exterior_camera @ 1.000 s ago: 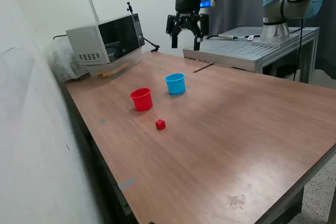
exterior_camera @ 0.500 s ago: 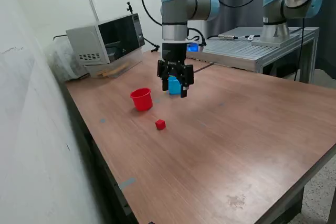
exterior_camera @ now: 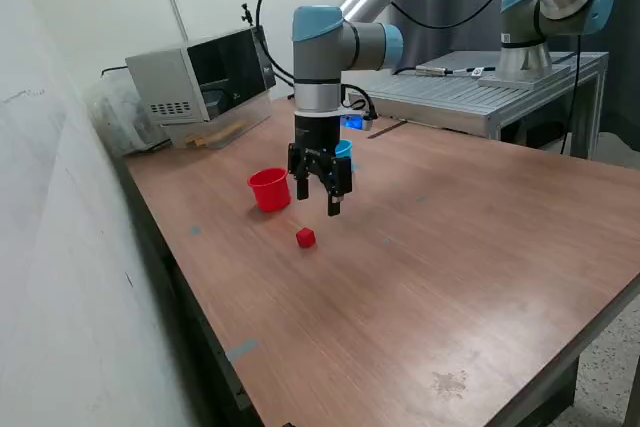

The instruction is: Place red objects in the red bin, and blue objects in the blue bin.

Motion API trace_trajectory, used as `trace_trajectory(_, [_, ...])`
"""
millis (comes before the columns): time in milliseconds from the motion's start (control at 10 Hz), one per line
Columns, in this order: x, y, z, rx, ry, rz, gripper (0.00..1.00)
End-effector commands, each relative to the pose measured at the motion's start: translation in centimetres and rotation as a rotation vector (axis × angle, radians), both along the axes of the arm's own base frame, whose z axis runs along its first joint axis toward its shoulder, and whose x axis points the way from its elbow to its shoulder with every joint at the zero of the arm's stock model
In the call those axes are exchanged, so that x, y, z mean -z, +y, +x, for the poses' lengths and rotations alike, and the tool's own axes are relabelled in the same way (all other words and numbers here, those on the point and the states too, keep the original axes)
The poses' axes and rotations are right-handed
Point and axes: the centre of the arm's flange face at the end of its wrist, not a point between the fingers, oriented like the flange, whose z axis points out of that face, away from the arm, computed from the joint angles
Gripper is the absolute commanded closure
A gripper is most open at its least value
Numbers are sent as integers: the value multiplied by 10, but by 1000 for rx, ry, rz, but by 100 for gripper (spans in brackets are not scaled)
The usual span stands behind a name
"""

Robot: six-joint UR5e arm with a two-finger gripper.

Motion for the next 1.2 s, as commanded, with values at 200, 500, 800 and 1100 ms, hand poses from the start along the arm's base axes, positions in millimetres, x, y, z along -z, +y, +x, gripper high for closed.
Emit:
trace_trajectory(200, [26,9,-10,12,-10,0,0])
trace_trajectory(500, [41,19,-18,24,-14,0,0])
trace_trajectory(800, [40,37,-24,46,-2,-1,0])
trace_trajectory(1100, [50,47,-25,56,-13,-2,0])
